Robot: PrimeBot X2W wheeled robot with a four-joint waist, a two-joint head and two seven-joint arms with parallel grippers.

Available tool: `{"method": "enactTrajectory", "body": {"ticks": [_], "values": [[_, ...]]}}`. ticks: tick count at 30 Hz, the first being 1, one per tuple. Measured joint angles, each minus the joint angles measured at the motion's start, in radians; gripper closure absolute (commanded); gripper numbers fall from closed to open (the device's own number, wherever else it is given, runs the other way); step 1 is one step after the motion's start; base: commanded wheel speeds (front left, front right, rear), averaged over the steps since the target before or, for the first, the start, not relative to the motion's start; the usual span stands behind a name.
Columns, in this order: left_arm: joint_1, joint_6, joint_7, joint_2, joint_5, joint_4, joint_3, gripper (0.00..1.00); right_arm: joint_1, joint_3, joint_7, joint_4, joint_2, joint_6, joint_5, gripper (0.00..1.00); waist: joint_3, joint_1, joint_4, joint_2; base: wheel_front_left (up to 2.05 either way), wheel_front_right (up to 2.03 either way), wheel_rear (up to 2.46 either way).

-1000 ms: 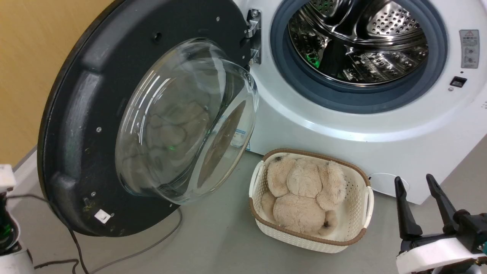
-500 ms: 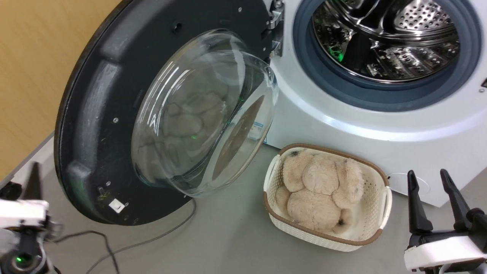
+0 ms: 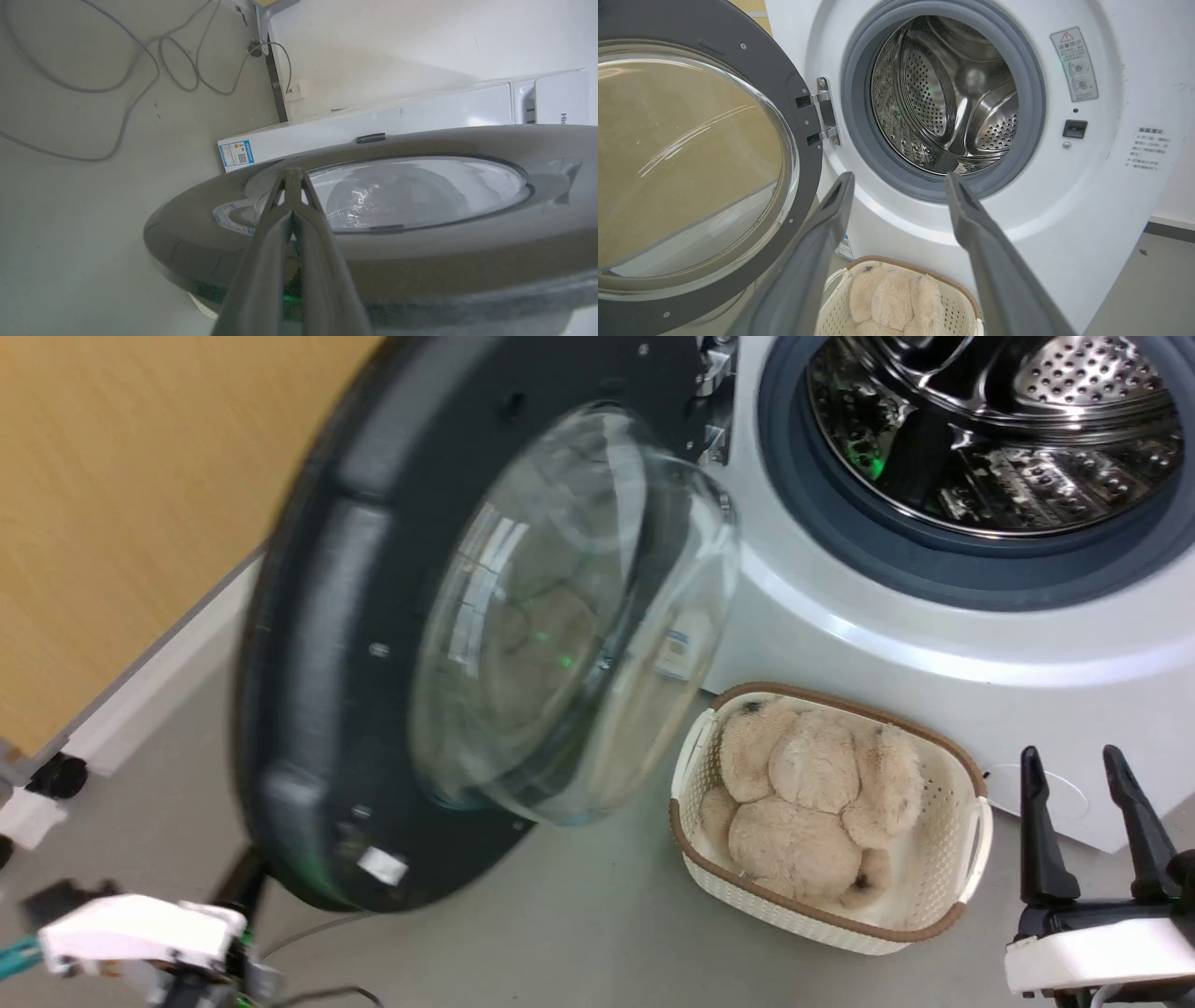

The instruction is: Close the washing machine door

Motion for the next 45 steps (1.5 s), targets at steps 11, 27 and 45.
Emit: {"method": "enactTrajectory", "body": {"ticks": [11, 27, 45], "values": [[0.143, -0.01, 0.144, -0.005, -0.107, -0.215, -0.284, 1.0, 0.0, -0.02, -0.022, 0.001, 0.0, 0.0, 0.023, 0.0, 0.005, -0.0001, 0.041, 0.0, 0.0, 0.0, 0.0], [0.083, -0.026, 0.169, 0.009, -0.234, -0.352, -0.657, 1.0, -0.051, -0.025, -0.047, 0.008, 0.002, 0.0, 0.04, 0.0, 0.035, 0.0, -0.069, 0.0, 0.0, 0.0, 0.0], [-0.166, -0.026, -0.186, -0.006, -0.22, -0.142, -0.905, 1.0, -0.071, -0.031, -0.047, 0.014, 0.002, 0.0, 0.057, 0.0, 0.073, 0.0001, -0.396, 0.0, 0.0, 0.0, 0.0]]}}
